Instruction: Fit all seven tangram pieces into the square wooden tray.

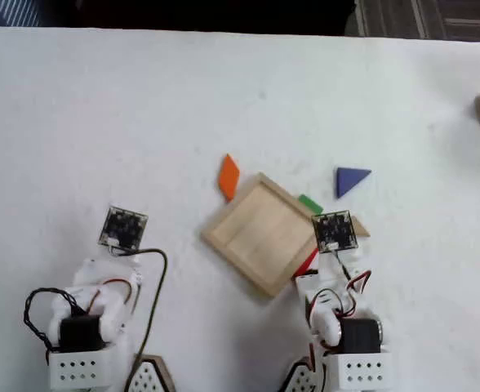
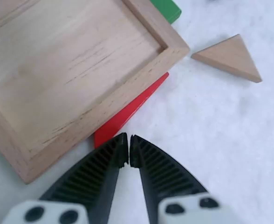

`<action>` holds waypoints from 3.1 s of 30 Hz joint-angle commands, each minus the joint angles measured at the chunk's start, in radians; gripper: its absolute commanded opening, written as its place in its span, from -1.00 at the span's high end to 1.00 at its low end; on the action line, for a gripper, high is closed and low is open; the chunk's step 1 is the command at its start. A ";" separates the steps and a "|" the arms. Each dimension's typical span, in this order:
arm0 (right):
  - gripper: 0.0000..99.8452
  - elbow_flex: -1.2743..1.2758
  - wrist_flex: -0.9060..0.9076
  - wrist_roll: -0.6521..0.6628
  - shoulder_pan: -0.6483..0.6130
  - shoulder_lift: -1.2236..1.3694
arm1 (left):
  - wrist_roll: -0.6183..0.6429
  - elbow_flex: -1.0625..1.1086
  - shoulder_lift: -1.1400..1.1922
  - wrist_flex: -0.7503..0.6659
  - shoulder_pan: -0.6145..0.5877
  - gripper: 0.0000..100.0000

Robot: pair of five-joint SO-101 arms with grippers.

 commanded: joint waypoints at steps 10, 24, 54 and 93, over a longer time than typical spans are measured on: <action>0.96 0.008 0.007 -0.006 0.002 -0.012 | -0.012 -0.003 -0.012 0.006 0.004 0.96; 0.96 0.008 0.007 -0.006 -0.004 -0.012 | -0.012 -0.003 -0.012 0.006 0.004 0.96; 0.96 0.008 0.007 -0.006 0.001 -0.012 | -0.012 -0.003 -0.012 0.006 0.007 0.96; 0.96 0.008 0.007 -0.006 0.004 -0.012 | 0.041 -0.298 0.001 -0.095 0.008 0.78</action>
